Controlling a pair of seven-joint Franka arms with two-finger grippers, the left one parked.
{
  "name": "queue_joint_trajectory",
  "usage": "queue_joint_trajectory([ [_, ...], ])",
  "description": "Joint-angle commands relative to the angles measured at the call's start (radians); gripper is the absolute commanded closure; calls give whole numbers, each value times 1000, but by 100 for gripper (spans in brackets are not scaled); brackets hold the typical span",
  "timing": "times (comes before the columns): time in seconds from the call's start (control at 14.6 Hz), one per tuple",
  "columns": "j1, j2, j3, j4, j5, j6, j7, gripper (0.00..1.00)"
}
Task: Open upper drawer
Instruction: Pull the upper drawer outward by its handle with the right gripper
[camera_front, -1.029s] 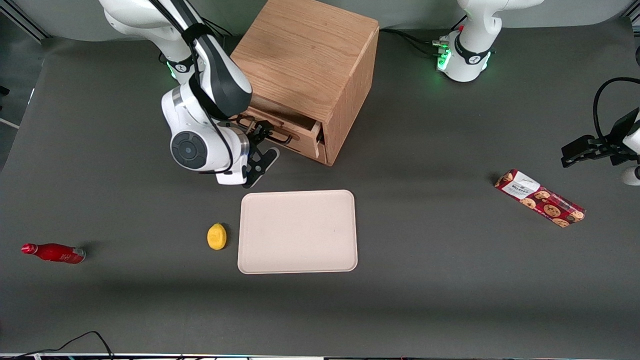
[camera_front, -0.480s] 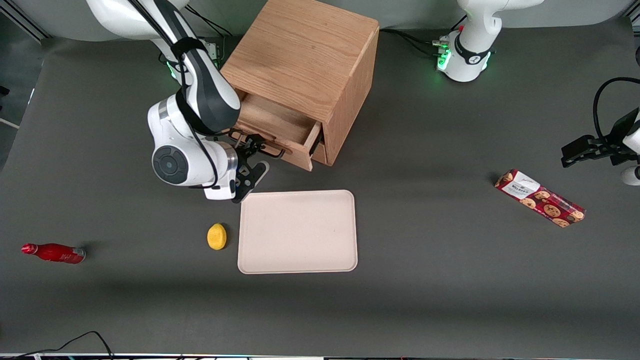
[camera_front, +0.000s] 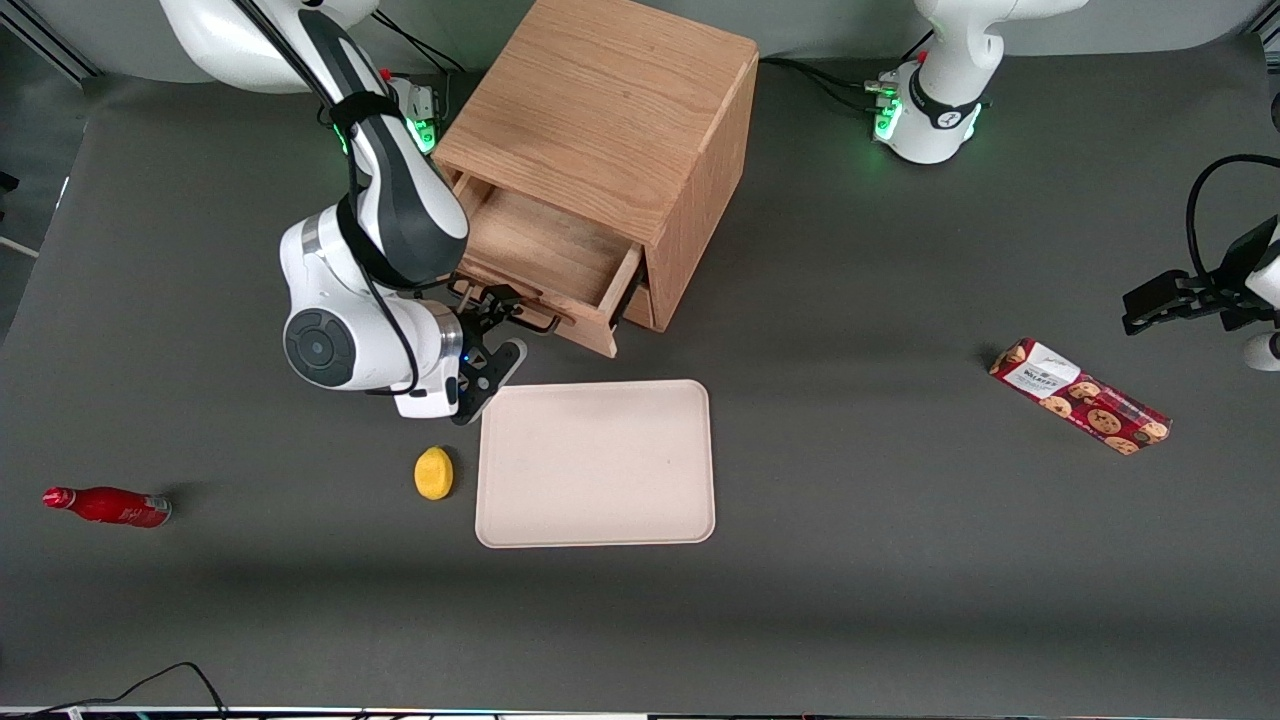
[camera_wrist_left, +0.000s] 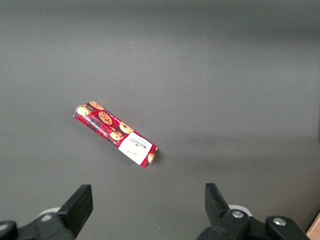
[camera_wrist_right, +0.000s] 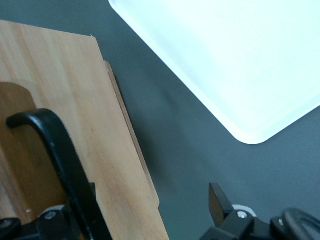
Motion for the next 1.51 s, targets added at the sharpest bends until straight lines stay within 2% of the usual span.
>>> queue_joint_trajectory([
  [0.0, -36, 35, 4, 55, 6, -11, -33, 0],
  [0.21, -58, 50, 4, 76, 6, -11, -89, 0],
  [1.44, -174, 156, 5, 230, -6, -16, -178, 0],
])
